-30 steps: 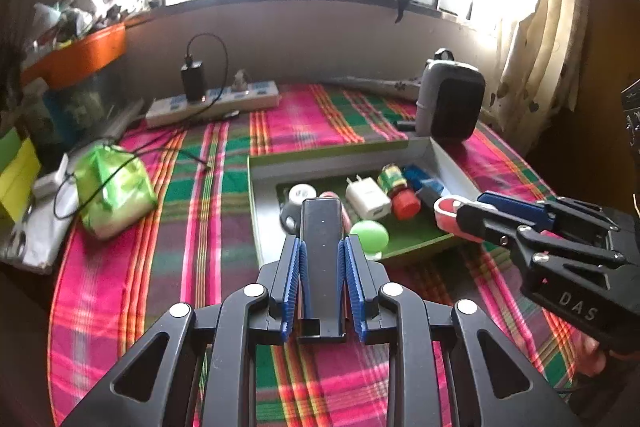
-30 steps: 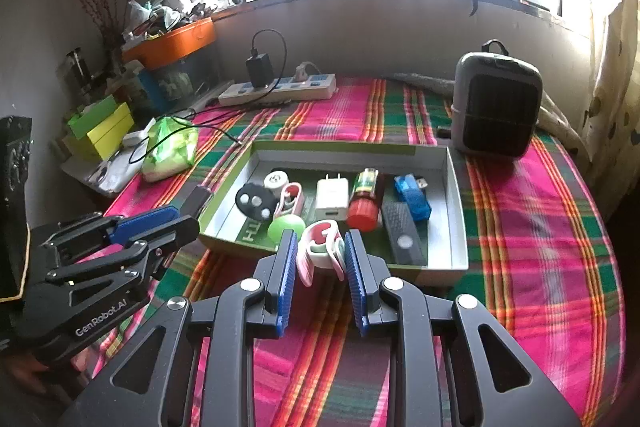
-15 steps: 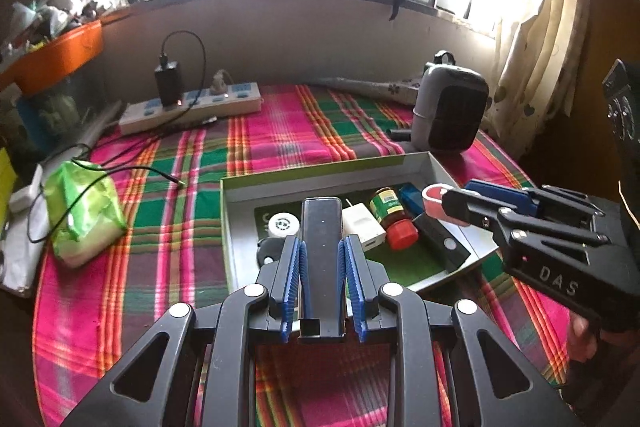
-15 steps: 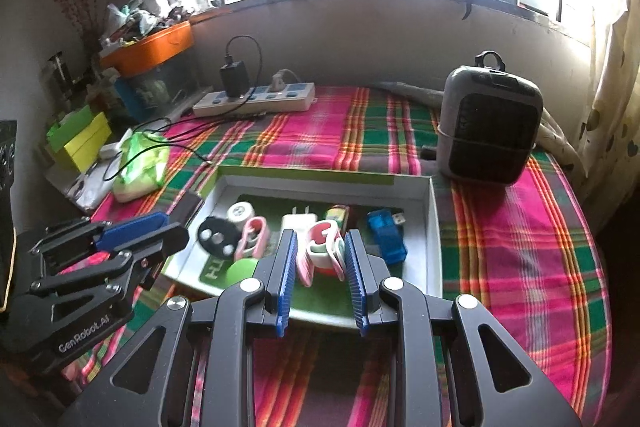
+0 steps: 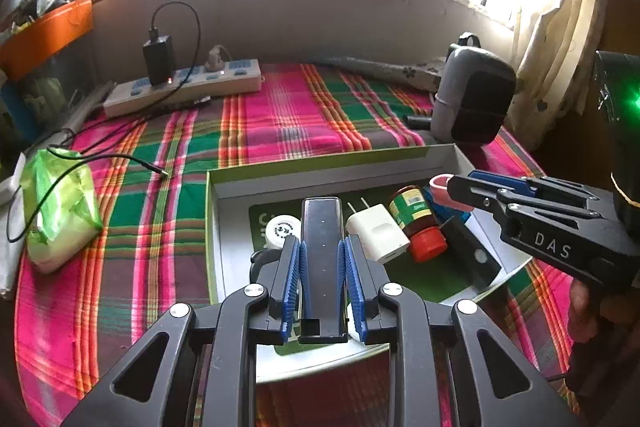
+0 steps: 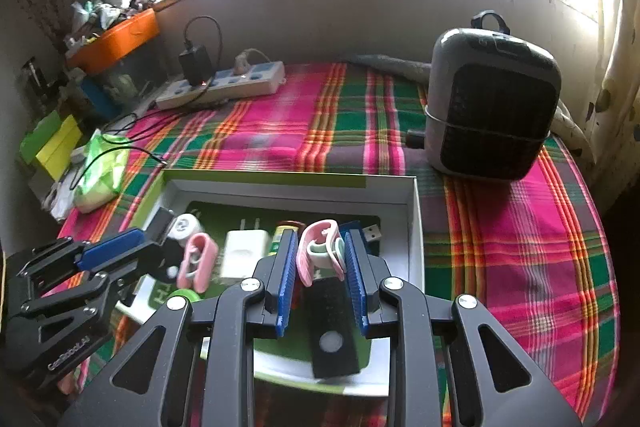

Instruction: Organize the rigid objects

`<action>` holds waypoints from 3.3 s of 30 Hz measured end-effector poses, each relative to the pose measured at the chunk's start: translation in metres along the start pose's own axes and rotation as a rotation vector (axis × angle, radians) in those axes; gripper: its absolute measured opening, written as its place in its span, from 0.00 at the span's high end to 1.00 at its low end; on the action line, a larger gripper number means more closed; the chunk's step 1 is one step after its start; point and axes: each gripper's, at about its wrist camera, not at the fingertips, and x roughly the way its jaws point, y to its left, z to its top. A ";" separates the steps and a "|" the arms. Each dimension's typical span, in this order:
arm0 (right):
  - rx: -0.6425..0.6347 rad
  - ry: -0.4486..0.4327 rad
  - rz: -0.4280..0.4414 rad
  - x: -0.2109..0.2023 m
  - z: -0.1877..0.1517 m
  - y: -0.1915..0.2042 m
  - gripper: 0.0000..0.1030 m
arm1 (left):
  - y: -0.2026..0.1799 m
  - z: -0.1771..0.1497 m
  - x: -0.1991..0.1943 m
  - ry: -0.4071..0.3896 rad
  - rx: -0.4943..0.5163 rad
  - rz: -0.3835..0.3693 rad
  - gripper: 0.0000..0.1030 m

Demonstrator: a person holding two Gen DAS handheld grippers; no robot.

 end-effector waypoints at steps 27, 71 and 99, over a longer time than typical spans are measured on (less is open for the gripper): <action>-0.011 0.044 -0.020 0.026 -0.005 -0.004 0.75 | 0.001 -0.003 0.023 0.045 -0.001 0.000 0.79; 0.017 -0.025 -0.028 -0.049 -0.068 0.022 0.63 | -0.037 -0.065 -0.056 -0.008 -0.025 0.098 0.69; 0.010 0.056 -0.178 -0.054 -0.141 0.024 0.43 | -0.064 -0.121 -0.045 0.059 -0.008 0.185 0.67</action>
